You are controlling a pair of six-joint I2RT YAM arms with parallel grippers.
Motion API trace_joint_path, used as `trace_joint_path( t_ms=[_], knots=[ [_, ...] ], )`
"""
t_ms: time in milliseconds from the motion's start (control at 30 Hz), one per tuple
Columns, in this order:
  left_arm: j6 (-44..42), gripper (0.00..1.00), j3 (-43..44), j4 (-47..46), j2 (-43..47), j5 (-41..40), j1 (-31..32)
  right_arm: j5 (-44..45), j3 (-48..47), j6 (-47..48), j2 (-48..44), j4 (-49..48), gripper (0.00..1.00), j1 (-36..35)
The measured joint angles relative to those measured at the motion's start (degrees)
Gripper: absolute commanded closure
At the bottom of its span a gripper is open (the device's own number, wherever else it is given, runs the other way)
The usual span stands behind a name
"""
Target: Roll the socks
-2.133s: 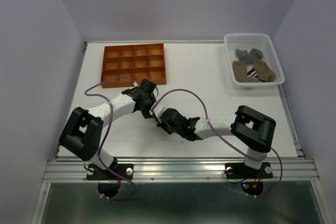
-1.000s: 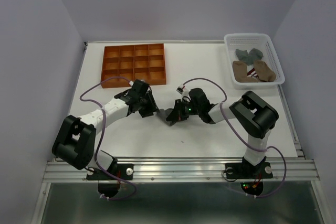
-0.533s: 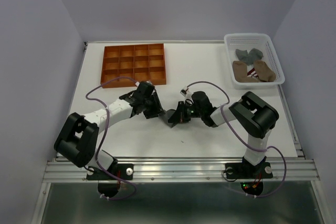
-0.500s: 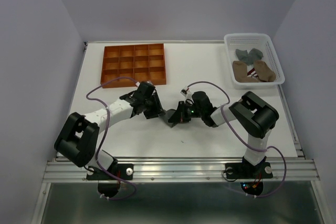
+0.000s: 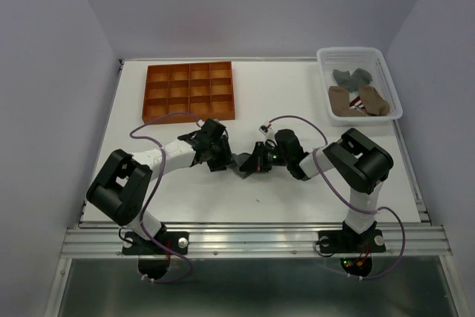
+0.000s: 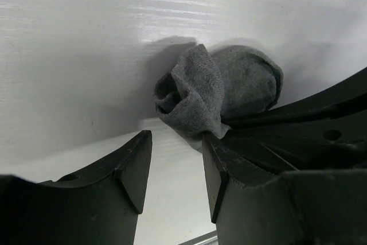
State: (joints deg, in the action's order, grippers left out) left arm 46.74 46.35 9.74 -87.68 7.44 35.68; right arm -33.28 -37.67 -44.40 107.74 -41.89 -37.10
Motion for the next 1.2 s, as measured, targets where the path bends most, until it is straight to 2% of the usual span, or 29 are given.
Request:
trace_joint_path(
  t_ms=[500, 667, 967, 1200],
  knots=[
    [0.76, 0.53, 2.60, -0.33, -4.50, -2.36, 0.26, -1.62, -0.33, 0.92, 0.76, -1.49, 0.79, 0.31],
    [0.76, 0.53, 3.21, 0.31, -4.50, -3.15, 0.33, -0.28, -1.70, 5.01, -1.09, 2.54, 0.70, 0.66],
    [0.74, 0.53, 3.76, 0.90, -4.50, -3.78, 0.87, 8.00, -3.58, 15.10, -13.57, 13.49, 0.67, 0.66],
    [0.72, 0.53, 4.52, 1.29, -4.50, -4.00, 1.07, 11.54, -5.38, 21.77, -14.67, 19.08, 0.67, -3.34]
  ],
)
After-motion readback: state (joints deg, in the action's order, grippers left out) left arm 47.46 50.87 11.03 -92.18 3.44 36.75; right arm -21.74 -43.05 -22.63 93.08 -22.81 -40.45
